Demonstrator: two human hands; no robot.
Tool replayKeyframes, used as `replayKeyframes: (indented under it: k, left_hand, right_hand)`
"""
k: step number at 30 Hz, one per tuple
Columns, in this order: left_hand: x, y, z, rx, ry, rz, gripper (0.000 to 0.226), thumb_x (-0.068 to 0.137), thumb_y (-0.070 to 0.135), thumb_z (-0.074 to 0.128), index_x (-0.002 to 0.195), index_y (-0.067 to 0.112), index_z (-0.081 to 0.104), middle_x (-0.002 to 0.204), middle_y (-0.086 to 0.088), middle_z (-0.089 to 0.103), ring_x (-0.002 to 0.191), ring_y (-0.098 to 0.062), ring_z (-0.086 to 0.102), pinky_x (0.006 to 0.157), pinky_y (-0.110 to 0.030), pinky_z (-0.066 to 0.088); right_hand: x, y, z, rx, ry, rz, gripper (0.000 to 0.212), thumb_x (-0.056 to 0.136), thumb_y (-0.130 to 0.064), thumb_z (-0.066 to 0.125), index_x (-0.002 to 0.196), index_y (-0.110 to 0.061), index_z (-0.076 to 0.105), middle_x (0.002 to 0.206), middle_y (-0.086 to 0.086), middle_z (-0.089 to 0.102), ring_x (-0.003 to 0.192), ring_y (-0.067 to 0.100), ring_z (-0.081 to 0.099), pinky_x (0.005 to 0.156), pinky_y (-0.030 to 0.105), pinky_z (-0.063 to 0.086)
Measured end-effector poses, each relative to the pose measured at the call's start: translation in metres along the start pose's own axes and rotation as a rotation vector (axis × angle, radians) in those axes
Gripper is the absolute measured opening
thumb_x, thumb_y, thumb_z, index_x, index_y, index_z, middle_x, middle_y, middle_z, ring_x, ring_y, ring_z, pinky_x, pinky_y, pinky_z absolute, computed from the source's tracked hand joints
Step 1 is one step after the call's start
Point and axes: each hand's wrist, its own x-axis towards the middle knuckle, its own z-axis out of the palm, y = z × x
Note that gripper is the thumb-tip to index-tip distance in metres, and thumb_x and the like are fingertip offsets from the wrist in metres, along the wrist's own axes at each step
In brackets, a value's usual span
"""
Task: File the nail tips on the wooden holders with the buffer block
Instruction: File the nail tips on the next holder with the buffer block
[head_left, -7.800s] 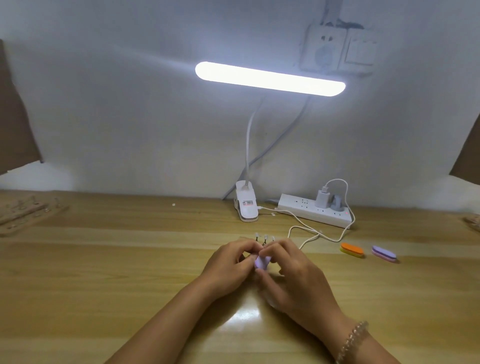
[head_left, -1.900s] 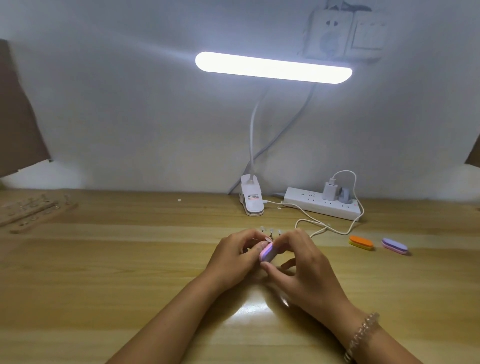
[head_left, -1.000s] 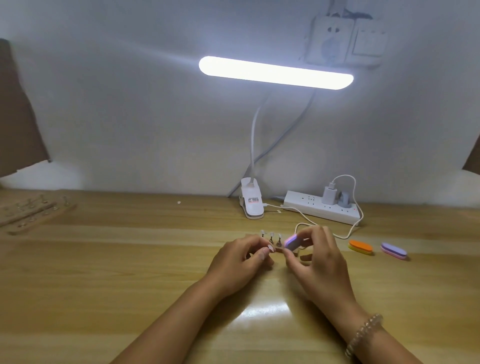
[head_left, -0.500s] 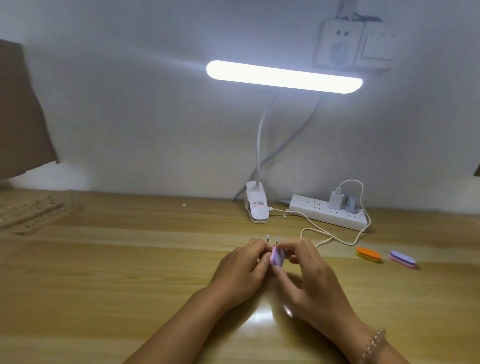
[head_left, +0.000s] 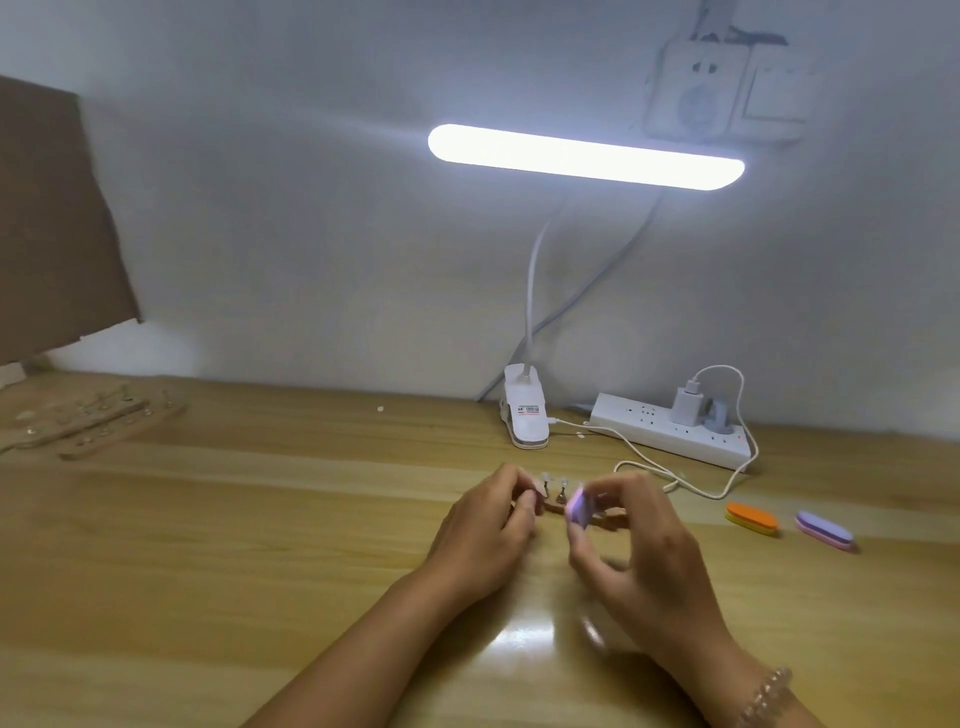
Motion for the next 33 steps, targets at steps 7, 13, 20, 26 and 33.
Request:
replayKeyframes:
  k: [7, 13, 20, 26, 33]
  left_hand:
    - [0.012, -0.004, -0.007, -0.142, 0.105, -0.088, 0.023, 0.097, 0.01, 0.051, 0.087, 0.03, 0.058, 0.091, 0.012, 0.069, 0.083, 0.0, 0.061, 0.073, -0.021, 0.044]
    - [0.024, -0.007, -0.011, -0.04, 0.167, -0.116, 0.016, 0.094, 0.016, 0.061, 0.088, 0.028, 0.069, 0.107, 0.007, 0.065, 0.101, -0.016, 0.059, 0.086, -0.03, 0.049]
    - [0.026, -0.008, -0.006, 0.062, 0.109, -0.155, 0.01, 0.092, 0.026, 0.066, 0.084, 0.032, 0.069, 0.092, 0.013, 0.073, 0.095, -0.011, 0.066, 0.09, -0.035, 0.05]
    - [0.024, -0.011, -0.007, 0.172, 0.04, -0.139, 0.009, 0.095, 0.033, 0.059, 0.088, 0.037, 0.063, 0.096, 0.017, 0.071, 0.099, -0.01, 0.062, 0.093, -0.032, 0.046]
    - [0.019, -0.011, -0.005, 0.215, 0.062, -0.094, 0.012, 0.092, 0.026, 0.056, 0.083, 0.033, 0.052, 0.087, 0.015, 0.062, 0.092, -0.013, 0.054, 0.079, -0.029, 0.038]
  right_hand:
    - [0.003, 0.019, -0.006, 0.073, 0.108, 0.321, 0.027, 0.082, -0.012, 0.076, 0.094, -0.023, 0.054, 0.097, -0.008, 0.059, 0.089, -0.002, 0.061, 0.07, 0.014, 0.05]
    - [0.004, 0.023, -0.004, 0.123, 0.067, 0.469, 0.022, 0.084, -0.02, 0.075, 0.093, -0.024, 0.056, 0.098, -0.01, 0.061, 0.091, -0.004, 0.061, 0.067, 0.014, 0.044]
    - [0.005, 0.02, -0.007, 0.123, 0.034, 0.576, 0.019, 0.084, -0.027, 0.074, 0.09, -0.025, 0.057, 0.093, -0.011, 0.063, 0.078, -0.004, 0.064, 0.073, 0.028, 0.049]
    - [0.006, 0.017, -0.009, 0.113, 0.004, 0.604, 0.018, 0.085, -0.031, 0.073, 0.089, -0.026, 0.056, 0.091, -0.013, 0.065, 0.08, -0.004, 0.064, 0.076, 0.031, 0.051]
    - [0.005, 0.015, -0.01, 0.132, -0.009, 0.608, 0.02, 0.084, -0.03, 0.073, 0.091, -0.028, 0.055, 0.093, -0.013, 0.066, 0.084, 0.001, 0.065, 0.08, 0.035, 0.053]
